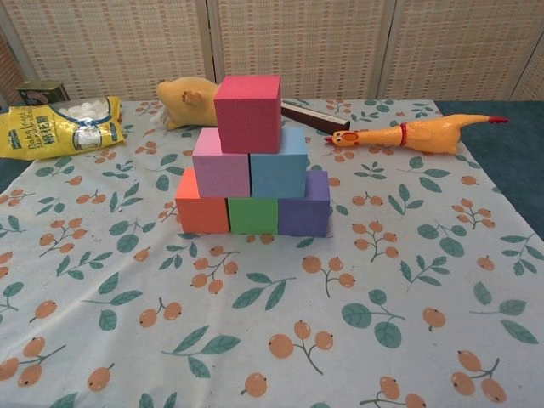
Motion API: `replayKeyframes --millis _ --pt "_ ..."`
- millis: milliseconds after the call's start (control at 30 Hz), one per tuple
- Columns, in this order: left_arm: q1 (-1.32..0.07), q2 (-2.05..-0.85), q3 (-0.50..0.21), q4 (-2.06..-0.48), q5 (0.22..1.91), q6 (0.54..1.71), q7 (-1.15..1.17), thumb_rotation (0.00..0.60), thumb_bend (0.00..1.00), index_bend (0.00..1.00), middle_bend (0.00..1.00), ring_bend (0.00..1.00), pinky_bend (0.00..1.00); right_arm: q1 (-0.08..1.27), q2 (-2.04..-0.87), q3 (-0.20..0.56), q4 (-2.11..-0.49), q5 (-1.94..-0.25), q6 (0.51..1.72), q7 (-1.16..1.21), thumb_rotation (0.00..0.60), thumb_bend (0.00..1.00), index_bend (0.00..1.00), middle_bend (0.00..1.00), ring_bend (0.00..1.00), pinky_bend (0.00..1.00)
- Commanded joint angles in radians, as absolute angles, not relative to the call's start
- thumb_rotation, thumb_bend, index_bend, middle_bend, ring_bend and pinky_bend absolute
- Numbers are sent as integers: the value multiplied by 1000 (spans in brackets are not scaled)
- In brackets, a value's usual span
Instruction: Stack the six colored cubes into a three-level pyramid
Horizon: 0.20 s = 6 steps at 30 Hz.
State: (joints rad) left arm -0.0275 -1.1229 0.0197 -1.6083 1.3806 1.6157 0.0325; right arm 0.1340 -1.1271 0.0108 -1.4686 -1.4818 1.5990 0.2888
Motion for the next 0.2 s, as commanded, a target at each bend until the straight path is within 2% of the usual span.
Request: replayKeyframes --millis 33,200 --pt "11 -1156 47 -1619 1424 1662 54 600 336 113 24 0 84 78 -1172 -11 -1436 -1511 1656 301 600 214 0 43 0 0" --pt "50 -1200 58 -1620 1467 1711 87 600 337 102 22 0 81 31 -1192 -11 -1446 -1527 1710 315 600 215 0 44 0 0"
